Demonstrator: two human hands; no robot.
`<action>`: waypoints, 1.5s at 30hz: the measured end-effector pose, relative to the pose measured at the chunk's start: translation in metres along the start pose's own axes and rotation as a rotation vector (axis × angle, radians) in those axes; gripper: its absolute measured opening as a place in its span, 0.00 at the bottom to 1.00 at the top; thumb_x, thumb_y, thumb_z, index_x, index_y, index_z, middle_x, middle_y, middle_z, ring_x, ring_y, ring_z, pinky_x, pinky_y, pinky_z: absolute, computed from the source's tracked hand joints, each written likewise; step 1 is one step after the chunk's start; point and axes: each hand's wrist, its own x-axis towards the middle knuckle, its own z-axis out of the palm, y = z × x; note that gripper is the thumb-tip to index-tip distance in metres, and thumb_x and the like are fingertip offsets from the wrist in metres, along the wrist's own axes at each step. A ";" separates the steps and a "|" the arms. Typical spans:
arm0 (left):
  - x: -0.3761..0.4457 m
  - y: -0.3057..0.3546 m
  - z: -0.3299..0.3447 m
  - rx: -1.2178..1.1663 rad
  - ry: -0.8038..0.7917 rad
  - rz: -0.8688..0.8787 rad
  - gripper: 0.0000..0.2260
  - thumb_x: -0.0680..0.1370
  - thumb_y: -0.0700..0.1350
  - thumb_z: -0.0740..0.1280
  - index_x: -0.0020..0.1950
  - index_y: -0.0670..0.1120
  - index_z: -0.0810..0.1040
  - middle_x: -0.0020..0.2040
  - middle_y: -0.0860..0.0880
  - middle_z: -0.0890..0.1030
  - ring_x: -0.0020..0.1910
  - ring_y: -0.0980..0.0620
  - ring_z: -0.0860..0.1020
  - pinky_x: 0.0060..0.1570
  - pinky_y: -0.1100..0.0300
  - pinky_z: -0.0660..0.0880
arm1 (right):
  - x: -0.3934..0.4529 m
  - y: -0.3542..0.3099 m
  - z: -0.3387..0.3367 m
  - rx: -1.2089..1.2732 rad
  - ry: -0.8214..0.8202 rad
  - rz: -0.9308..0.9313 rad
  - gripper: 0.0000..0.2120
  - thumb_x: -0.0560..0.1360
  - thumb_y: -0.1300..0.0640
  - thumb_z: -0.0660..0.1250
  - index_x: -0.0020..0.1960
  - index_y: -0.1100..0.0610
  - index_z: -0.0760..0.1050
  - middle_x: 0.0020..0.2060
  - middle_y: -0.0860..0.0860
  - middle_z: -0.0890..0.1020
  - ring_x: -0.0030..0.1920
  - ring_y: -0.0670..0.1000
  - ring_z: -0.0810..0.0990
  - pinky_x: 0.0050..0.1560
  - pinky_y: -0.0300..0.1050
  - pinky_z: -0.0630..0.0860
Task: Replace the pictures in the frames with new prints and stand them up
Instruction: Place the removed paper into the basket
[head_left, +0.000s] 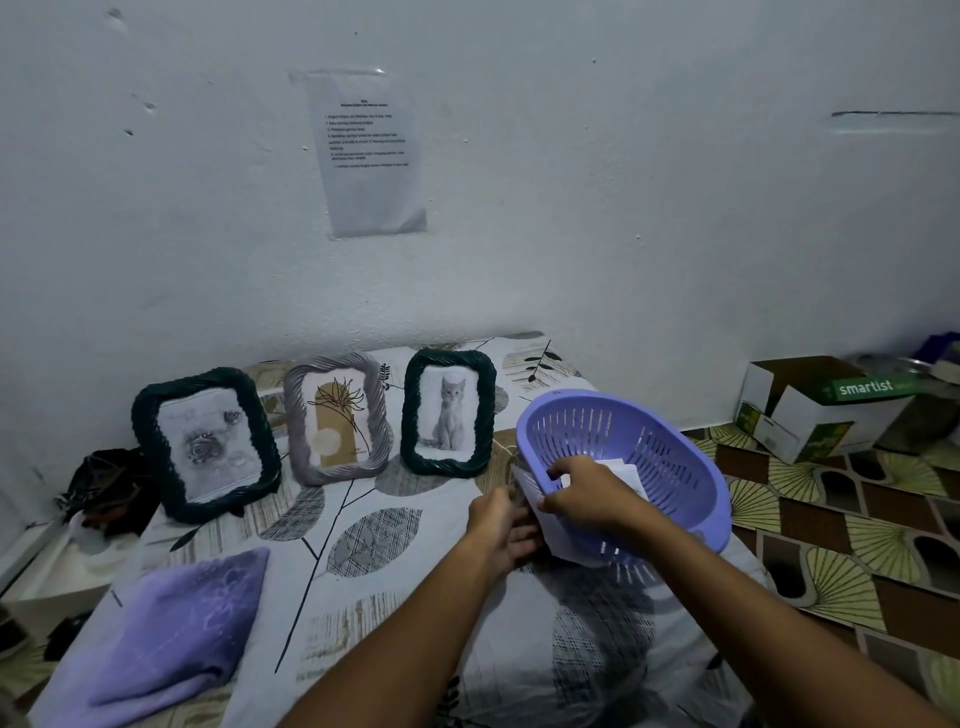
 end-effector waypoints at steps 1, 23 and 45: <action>0.000 0.000 0.000 0.003 0.002 -0.002 0.11 0.81 0.39 0.56 0.44 0.42 0.76 0.36 0.41 0.82 0.37 0.42 0.81 0.40 0.49 0.80 | 0.000 0.000 0.000 0.006 0.001 0.000 0.24 0.74 0.57 0.69 0.68 0.59 0.70 0.63 0.57 0.75 0.57 0.56 0.76 0.52 0.46 0.72; 0.023 -0.013 0.004 0.236 0.070 0.048 0.05 0.75 0.30 0.65 0.46 0.39 0.76 0.37 0.40 0.80 0.38 0.39 0.81 0.38 0.42 0.81 | 0.011 0.004 -0.002 -0.044 -0.050 -0.022 0.29 0.70 0.54 0.72 0.69 0.59 0.69 0.66 0.56 0.73 0.61 0.54 0.74 0.54 0.43 0.71; 0.013 0.019 -0.066 0.325 0.182 0.263 0.09 0.74 0.28 0.64 0.47 0.41 0.73 0.42 0.39 0.80 0.37 0.40 0.77 0.33 0.53 0.72 | 0.011 -0.010 -0.023 -0.014 -0.043 0.009 0.17 0.75 0.60 0.66 0.63 0.59 0.73 0.58 0.58 0.77 0.53 0.56 0.76 0.53 0.50 0.73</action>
